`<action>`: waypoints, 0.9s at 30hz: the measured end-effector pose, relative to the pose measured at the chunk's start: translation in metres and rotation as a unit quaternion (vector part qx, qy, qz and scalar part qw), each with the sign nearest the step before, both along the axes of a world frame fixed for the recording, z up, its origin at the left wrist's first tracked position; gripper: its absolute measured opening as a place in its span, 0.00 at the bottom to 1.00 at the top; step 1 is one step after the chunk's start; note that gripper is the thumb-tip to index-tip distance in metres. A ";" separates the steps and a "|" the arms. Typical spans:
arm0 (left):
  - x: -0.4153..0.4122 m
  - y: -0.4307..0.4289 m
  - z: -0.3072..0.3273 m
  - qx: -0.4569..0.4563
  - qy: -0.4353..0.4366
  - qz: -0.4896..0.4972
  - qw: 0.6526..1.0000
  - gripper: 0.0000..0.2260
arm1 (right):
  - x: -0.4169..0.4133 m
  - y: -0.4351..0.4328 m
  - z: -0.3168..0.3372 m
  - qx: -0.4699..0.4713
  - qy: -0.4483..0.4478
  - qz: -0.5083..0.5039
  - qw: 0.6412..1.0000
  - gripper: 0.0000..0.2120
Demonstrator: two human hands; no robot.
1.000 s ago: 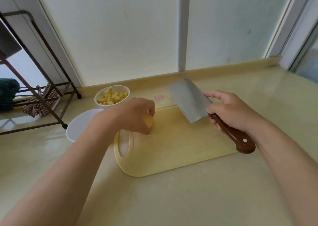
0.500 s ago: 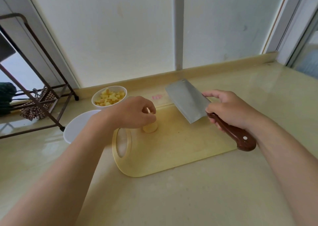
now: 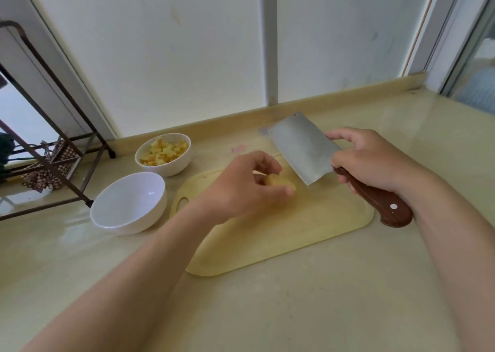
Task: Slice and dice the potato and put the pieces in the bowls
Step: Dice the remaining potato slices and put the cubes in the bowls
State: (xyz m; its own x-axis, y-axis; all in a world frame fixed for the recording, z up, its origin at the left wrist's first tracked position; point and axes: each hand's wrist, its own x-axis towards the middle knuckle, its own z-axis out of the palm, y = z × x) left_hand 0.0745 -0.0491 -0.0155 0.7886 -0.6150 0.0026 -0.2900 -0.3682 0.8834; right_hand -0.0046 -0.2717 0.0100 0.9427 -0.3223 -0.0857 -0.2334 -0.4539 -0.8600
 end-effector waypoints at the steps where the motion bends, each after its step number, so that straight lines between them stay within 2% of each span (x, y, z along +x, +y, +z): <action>1: -0.002 -0.002 -0.004 0.031 -0.042 -0.030 0.998 0.19 | 0.000 -0.002 0.000 -0.005 -0.001 -0.003 1.000 0.22; 3: -0.004 0.000 -0.003 0.103 -0.135 -0.105 0.980 0.21 | 0.000 -0.004 0.000 -0.017 -0.003 -0.003 1.000 0.21; 7: 0.002 0.012 0.011 0.179 -0.140 -0.160 0.961 0.23 | 0.000 -0.006 0.000 -0.032 -0.003 0.005 0.999 0.22; 9: 0.001 0.013 0.014 0.226 -0.175 -0.164 0.944 0.23 | -0.001 -0.007 -0.001 -0.040 -0.004 0.013 0.999 0.22; 11: -0.005 0.008 0.015 0.250 -0.200 -0.142 0.937 0.20 | -0.001 -0.008 -0.001 -0.054 -0.005 0.017 0.998 0.22; 15: -0.025 -0.012 0.002 0.274 -0.240 -0.026 0.931 0.19 | -0.004 -0.009 -0.001 -0.100 -0.005 0.030 0.995 0.23; 17: -0.032 -0.018 -0.003 0.277 -0.254 -0.007 0.927 0.18 | -0.006 -0.009 0.000 -0.124 0.001 0.040 0.991 0.24; 20: -0.028 -0.011 0.004 0.229 -0.177 -0.031 0.957 0.18 | -0.009 -0.008 0.001 -0.166 0.014 0.057 0.984 0.28; 22: -0.021 -0.003 0.008 0.210 -0.143 -0.071 0.965 0.18 | -0.012 -0.005 0.005 -0.184 0.027 0.067 0.980 0.29; 25: -0.014 0.003 0.001 0.199 -0.190 -0.106 0.956 0.16 | -0.020 0.003 0.014 -0.242 0.057 0.078 0.965 0.29; 27: -0.011 0.003 -0.005 0.175 -0.238 -0.118 0.948 0.14 | -0.028 0.013 0.021 -0.289 0.075 0.084 0.951 0.21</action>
